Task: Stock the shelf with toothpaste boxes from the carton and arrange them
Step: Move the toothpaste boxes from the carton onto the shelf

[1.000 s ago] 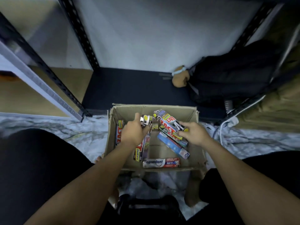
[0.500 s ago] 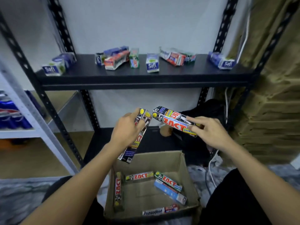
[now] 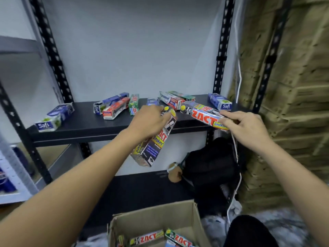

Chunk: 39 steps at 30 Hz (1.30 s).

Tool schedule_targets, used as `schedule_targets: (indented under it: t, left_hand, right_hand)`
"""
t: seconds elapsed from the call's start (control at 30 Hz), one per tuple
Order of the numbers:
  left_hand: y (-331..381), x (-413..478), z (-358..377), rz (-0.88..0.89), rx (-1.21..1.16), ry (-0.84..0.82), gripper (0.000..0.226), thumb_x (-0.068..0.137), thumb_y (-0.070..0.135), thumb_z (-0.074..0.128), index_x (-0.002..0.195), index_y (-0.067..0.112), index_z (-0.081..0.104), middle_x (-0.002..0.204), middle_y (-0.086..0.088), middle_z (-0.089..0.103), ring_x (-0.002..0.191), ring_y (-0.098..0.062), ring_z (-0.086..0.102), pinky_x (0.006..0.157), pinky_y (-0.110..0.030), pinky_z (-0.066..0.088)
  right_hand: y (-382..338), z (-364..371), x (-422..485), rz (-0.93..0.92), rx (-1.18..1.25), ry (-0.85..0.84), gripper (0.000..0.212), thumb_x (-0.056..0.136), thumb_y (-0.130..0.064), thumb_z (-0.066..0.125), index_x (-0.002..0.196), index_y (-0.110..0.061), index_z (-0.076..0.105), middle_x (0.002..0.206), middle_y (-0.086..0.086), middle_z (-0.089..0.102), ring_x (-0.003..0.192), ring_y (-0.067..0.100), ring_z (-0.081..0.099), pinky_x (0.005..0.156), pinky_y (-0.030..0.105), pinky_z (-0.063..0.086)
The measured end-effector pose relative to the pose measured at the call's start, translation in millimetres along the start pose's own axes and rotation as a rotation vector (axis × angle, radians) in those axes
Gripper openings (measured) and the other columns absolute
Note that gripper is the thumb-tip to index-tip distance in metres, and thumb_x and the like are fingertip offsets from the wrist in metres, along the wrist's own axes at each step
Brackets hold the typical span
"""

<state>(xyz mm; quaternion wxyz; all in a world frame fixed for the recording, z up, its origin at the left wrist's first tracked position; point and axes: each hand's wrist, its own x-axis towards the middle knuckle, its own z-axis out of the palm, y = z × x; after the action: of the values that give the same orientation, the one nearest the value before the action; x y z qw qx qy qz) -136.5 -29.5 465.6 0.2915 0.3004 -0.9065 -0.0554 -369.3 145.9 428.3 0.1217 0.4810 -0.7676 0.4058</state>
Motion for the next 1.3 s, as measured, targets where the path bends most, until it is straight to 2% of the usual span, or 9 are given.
schedule_targets:
  t: [0.2, 0.3, 0.37, 0.5, 0.6, 0.7, 0.9, 1.2, 1.3]
  left_hand:
    - [29.7, 67.4, 29.9, 0.033, 0.133, -0.161, 0.043, 0.098, 0.031, 0.043, 0.062, 0.008, 0.041, 0.061, -0.009, 0.043, 0.066, -0.030, 0.044, 0.059, -0.035, 0.027]
    - [35.6, 93.2, 47.3, 0.050, 0.207, -0.224, 0.037, 0.096, 0.028, 0.043, 0.074, 0.002, 0.055, 0.070, -0.012, 0.049, 0.072, -0.031, 0.046, 0.059, -0.034, 0.028]
    - [39.9, 109.0, 54.0, 0.057, 0.246, -0.263, 0.036, 0.097, 0.028, 0.042, 0.085, -0.001, 0.061, 0.079, -0.014, 0.049, 0.078, -0.031, 0.046, 0.064, -0.033, 0.031]
    - [42.4, 140.1, 71.5, 0.056, 0.284, -0.345, 0.035, 0.098, 0.029, 0.042, 0.079, 0.004, 0.055, 0.079, -0.013, 0.051, 0.078, -0.029, 0.049, 0.065, -0.034, 0.033]
    - [43.8, 159.7, 85.2, 0.044, 0.268, -0.369, 0.035, 0.101, 0.031, 0.039, 0.083, 0.006, 0.055, 0.087, -0.016, 0.057, 0.082, -0.031, 0.049, 0.069, -0.035, 0.036]
    - [45.1, 172.1, 93.5, 0.070, 0.243, -0.381, 0.042, 0.104, 0.038, 0.038, 0.105, 0.003, 0.062, 0.109, -0.018, 0.065, 0.098, -0.033, 0.055, 0.080, -0.035, 0.042]
    - [40.6, 177.1, 106.6, 0.118, 0.168, -0.139, 0.048, 0.092, 0.054, 0.058, 0.126, 0.021, 0.067, 0.122, -0.011, 0.068, 0.118, -0.032, 0.058, 0.092, -0.039, 0.049]
    - [17.4, 110.6, 53.5, 0.061, 0.185, -0.153, 0.051, 0.084, 0.051, 0.069, 0.130, 0.030, 0.064, 0.121, -0.003, 0.069, 0.117, -0.026, 0.058, 0.093, -0.033, 0.047]
    - [10.0, 98.6, 49.9, 0.093, 0.132, -0.151, 0.048, 0.088, 0.046, 0.068, 0.133, 0.029, 0.063, 0.105, -0.009, 0.072, 0.100, -0.026, 0.062, 0.079, -0.028, 0.041]
  right_hand:
    - [18.9, 13.8, 33.0, 0.054, -0.323, 0.149, 0.042, 0.087, -0.043, 0.055, 0.124, -0.028, 0.067, 0.114, 0.007, 0.067, 0.101, 0.036, 0.061, 0.080, 0.040, 0.048]
    - [26.8, 28.3, 52.8, 0.034, -0.470, 0.176, 0.039, 0.086, -0.042, 0.054, 0.115, -0.023, 0.070, 0.103, 0.013, 0.067, 0.089, 0.038, 0.062, 0.073, 0.040, 0.050]
    - [33.9, 38.9, 65.2, 0.030, -0.547, 0.145, 0.039, 0.086, -0.043, 0.054, 0.112, -0.020, 0.070, 0.103, 0.014, 0.066, 0.087, 0.038, 0.061, 0.073, 0.040, 0.050]
    - [46.7, 55.9, 81.4, 0.014, -0.662, 0.103, 0.044, 0.091, -0.052, 0.048, 0.112, -0.019, 0.069, 0.116, 0.007, 0.060, 0.098, 0.034, 0.049, 0.079, 0.041, 0.041]
    - [51.8, 59.9, 91.4, 0.028, -0.627, 0.052, 0.049, 0.090, -0.054, 0.039, 0.118, -0.023, 0.064, 0.129, 0.006, 0.052, 0.111, 0.030, 0.039, 0.088, 0.042, 0.034]
    - [61.0, 61.7, 98.2, -0.022, -0.502, -0.043, 0.048, 0.093, -0.045, 0.036, 0.135, -0.025, 0.049, 0.146, 0.001, 0.040, 0.131, 0.025, 0.031, 0.103, 0.044, 0.025]
    - [79.6, 71.6, 106.5, -0.047, -0.419, -0.101, 0.050, 0.101, -0.044, 0.039, 0.147, -0.025, 0.034, 0.156, -0.003, 0.027, 0.148, 0.020, 0.011, 0.116, 0.053, 0.007]
    - [81.6, 78.6, 123.4, 0.048, -0.353, -0.118, 0.049, 0.099, -0.045, 0.045, 0.146, -0.033, 0.037, 0.157, -0.009, 0.027, 0.149, 0.020, 0.007, 0.113, 0.060, 0.007]
    - [78.8, 81.4, 135.6, 0.109, -0.362, -0.166, 0.049, 0.099, -0.046, 0.044, 0.146, -0.036, 0.035, 0.158, -0.010, 0.024, 0.149, 0.024, 0.005, 0.112, 0.064, 0.008]
